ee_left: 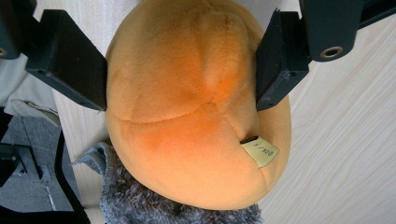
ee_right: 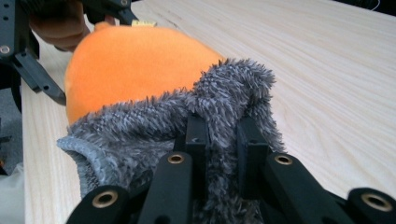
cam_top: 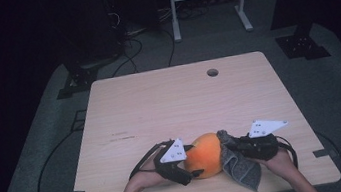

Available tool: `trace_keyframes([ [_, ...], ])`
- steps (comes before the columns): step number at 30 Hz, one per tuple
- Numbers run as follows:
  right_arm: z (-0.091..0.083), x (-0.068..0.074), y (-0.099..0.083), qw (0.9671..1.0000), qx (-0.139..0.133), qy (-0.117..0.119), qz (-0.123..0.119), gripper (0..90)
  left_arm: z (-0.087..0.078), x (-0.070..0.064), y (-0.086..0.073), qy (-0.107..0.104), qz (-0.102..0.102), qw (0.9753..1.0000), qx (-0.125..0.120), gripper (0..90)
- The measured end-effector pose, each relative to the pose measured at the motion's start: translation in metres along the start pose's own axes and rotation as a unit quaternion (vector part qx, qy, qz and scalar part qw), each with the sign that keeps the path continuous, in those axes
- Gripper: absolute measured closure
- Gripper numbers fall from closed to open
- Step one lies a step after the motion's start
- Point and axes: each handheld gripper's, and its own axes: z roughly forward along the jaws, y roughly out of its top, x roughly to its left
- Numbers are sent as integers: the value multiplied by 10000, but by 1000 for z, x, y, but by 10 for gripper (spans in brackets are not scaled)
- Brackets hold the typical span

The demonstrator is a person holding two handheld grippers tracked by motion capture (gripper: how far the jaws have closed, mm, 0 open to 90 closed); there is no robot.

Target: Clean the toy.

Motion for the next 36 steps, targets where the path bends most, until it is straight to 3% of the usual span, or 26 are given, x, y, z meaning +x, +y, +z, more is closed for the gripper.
trace_keyframes([
  [5,0,3,-1,10000,12,-37,7,775,4,-1,4,36,-149,9999,46,98],
  [7,0,2,-1,10000,22,-57,-3,775,6,-2,5,145,-82,9998,107,91],
  [10,0,2,-1,10000,16,-40,20,775,8,-3,8,264,-142,9995,132,78],
  [13,1,-1,-1,10000,16,-32,72,775,10,-1,9,313,-361,9988,56,82],
  [17,2,-6,-4,9998,58,19,210,775,9,0,7,311,-249,9992,80,148],
  [23,0,-8,-3,9990,385,-217,94,775,5,-1,3,220,56,9993,295,151],
  [25,-5,-6,1,9997,154,-159,130,775,5,-1,2,181,59,9993,308,151],
  [28,-10,3,10,9987,-369,322,106,775,4,-1,3,201,81,9991,374,151],
  [29,-7,8,12,9986,-335,407,42,775,4,0,4,245,10,9991,354,145],
  [30,-3,12,12,9991,-192,388,-43,775,5,1,5,260,-221,9990,281,116],
  [31,-3,12,12,9991,-192,388,-43,775,5,1,5,260,-221,9990,281,84],
  [32,4,16,10,9994,-159,303,-89,775,7,3,6,277,-451,9982,291,82],
  [33,3,16,10,9993,-177,319,-48,775,9,3,7,350,-488,9977,302,87],
  [34,2,16,11,9994,-181,296,-36,775,11,2,9,424,-462,9976,284,116],
  [36,2,16,12,9996,-146,220,-34,776,12,-2,14,665,-186,9974,221,213],
])
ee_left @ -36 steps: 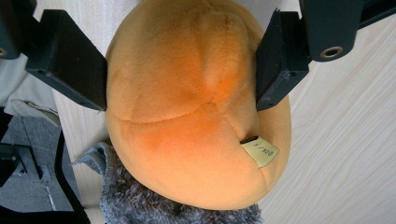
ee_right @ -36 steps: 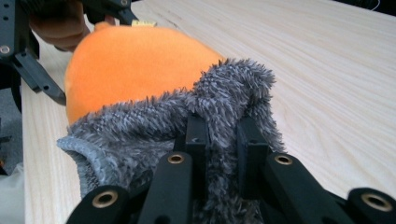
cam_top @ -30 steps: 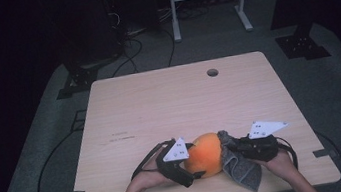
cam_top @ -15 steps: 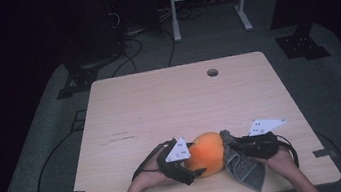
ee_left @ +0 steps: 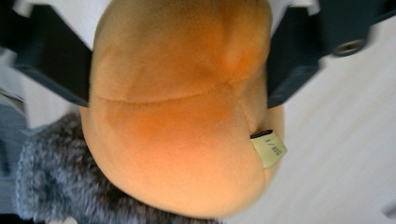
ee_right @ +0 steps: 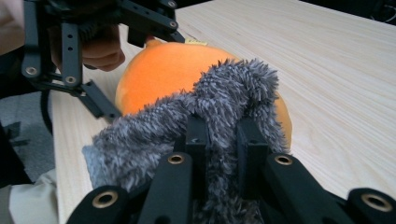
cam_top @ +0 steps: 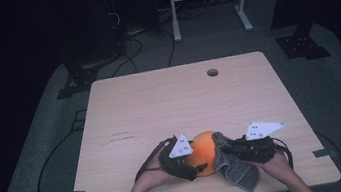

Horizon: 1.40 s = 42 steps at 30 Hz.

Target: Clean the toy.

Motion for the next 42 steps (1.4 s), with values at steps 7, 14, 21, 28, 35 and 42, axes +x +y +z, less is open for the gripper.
trace_keyframes([
  [7,-18,2,14,9985,-404,-305,-209,778,-2,-6,7,514,765,9947,-449,264],
  [14,3,11,-3,9992,19,-207,-344,777,6,6,-6,15,-283,9993,-227,153],
  [21,-15,-9,-16,9986,376,-343,-171,776,7,-8,-6,10,360,9991,-214,221],
  [28,-21,-12,-1,9994,-311,-100,58,775,6,-10,-7,-199,653,9974,-216,210],
  [35,-16,-21,-19,9996,70,-159,226,776,8,-11,-6,-159,474,9984,-256,172],
  [42,-29,-25,-13,9990,-293,-136,296,775,5,-14,-7,-438,579,9968,-340,172],
])
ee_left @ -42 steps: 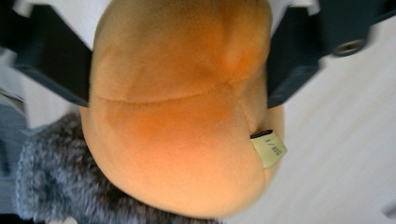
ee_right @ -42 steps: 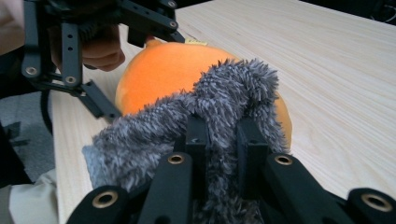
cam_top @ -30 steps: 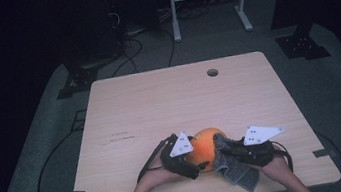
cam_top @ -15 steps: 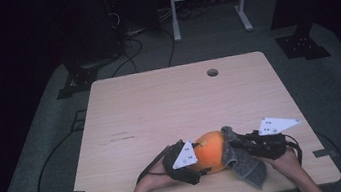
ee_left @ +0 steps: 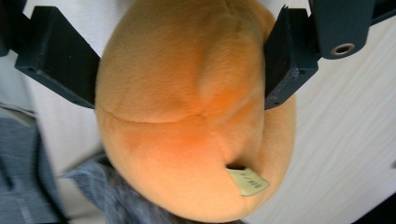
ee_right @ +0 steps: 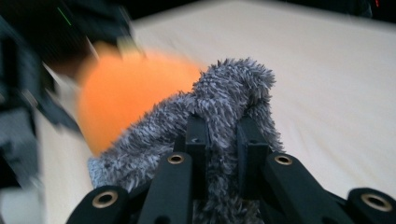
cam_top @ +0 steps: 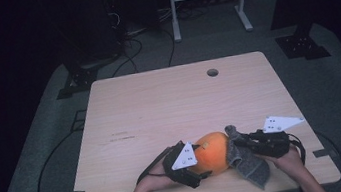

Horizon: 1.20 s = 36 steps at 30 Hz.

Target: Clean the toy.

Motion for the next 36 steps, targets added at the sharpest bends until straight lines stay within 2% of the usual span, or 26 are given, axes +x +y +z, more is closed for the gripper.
trace_keyframes([
  [1,1,4,6,9999,-130,49,-59,775,-1,-1,1,-120,53,9999,-46,174],
  [2,6,6,9,9999,-96,77,-105,775,-1,-2,2,-141,85,9999,-41,182],
  [4,11,5,6,9999,13,79,-128,775,-1,-1,2,-72,78,9999,-40,182],
  [6,11,0,1,9999,-39,121,75,775,0,1,2,25,-68,9999,-104,165],
  [8,10,-4,-4,9998,97,86,166,776,2,2,2,102,-195,9997,-134,155],
  [9,10,-6,-7,9996,186,43,197,775,2,1,3,120,-195,9997,-118,157],
  [11,8,-9,-10,9989,417,-70,187,775,2,0,4,104,-146,9998,-77,181],
  [12,7,-9,-10,9986,481,-105,168,775,2,-2,4,83,-19,10000,-49,192],
  [14,2,-9,-8,9987,484,-120,111,775,1,-4,4,71,61,10000,-20,200],
  [15,-7,-4,-2,9998,180,2,59,775,1,-6,4,-13,153,9999,-4,205],
  [17,-9,2,5,9997,-151,195,65,775,1,-6,4,-115,187,9997,-66,205],
  [19,-5,9,10,9992,-203,337,-85,775,0,-5,5,-167,156,9997,-119,204],
  [20,-1,12,10,9992,-55,364,-162,775,-1,-3,6,-137,97,9997,-159,196],
  [21,4,14,8,9992,53,327,-236,775,-2,-1,6,-77,-14,9998,-189,176],
  [23,9,12,2,9993,17,338,-135,776,-1,2,6,-25,-254,9996,-156,139],
  [25,8,8,0,9994,11,332,-56,776,1,0,5,-26,-172,9997,-173,178],
  [28,6,1,-5,9997,142,185,19,775,2,-3,6,-5,-62,9999,-105,204],
  [30,5,-5,-11,9992,388,-30,41,775,2,-3,4,-39,-90,9999,-125,206],
  [31,5,-7,-12,9987,499,-125,41,775,0,-2,2,-119,-107,9998,-139,206],
  [33,3,-9,-12,9982,562,-187,55,775,0,-2,1,-145,-104,9997,-140,206],
  [36,-2,-5,-7,9994,340,-74,47,775,-1,-1,0,-184,-125,9996,-161,204],
])
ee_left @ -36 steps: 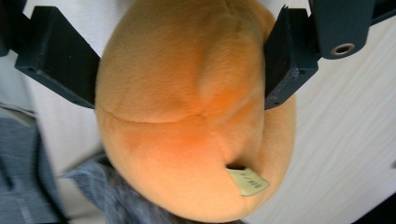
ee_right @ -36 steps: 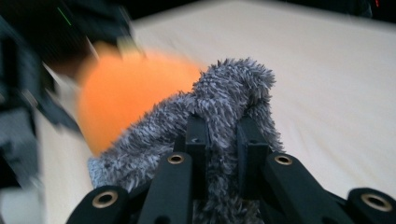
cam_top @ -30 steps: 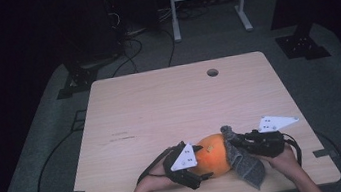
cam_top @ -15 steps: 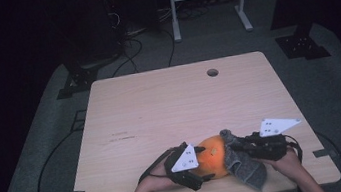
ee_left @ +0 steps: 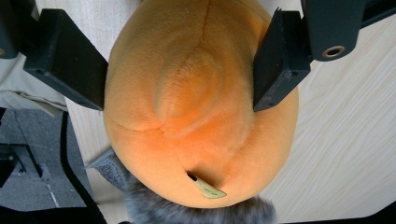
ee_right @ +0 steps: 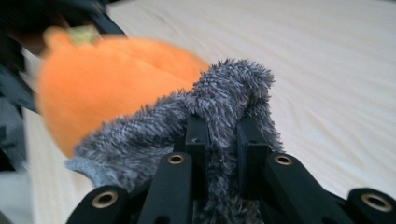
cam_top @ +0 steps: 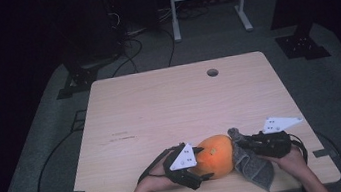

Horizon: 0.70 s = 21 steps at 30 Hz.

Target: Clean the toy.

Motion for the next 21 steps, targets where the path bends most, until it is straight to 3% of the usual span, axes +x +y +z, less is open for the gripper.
trace_keyframes([
  [3,-5,10,11,9981,-535,296,-12,775,3,-2,0,-27,15,10000,-48,203],
  [5,-3,15,15,9969,-664,413,-37,775,4,-3,0,-19,61,10000,-47,203],
  [8,6,16,13,9986,-401,320,-149,775,4,-3,0,30,51,10000,-22,203],
  [10,8,10,7,9981,-464,399,113,775,4,-2,-1,45,-2,10000,-40,203],
  [13,9,1,0,9994,-226,102,226,775,4,-1,-1,47,-61,9999,-72,199],
  [16,8,-6,-5,9994,14,-17,356,774,3,-1,-2,51,-85,9999,-69,197],
  [19,3,-3,-3,9996,-115,-41,269,775,2,0,-2,62,-108,9999,-55,193],
  [21,-2,5,3,9990,-400,92,186,775,2,1,-3,52,-143,9998,-97,191],
])
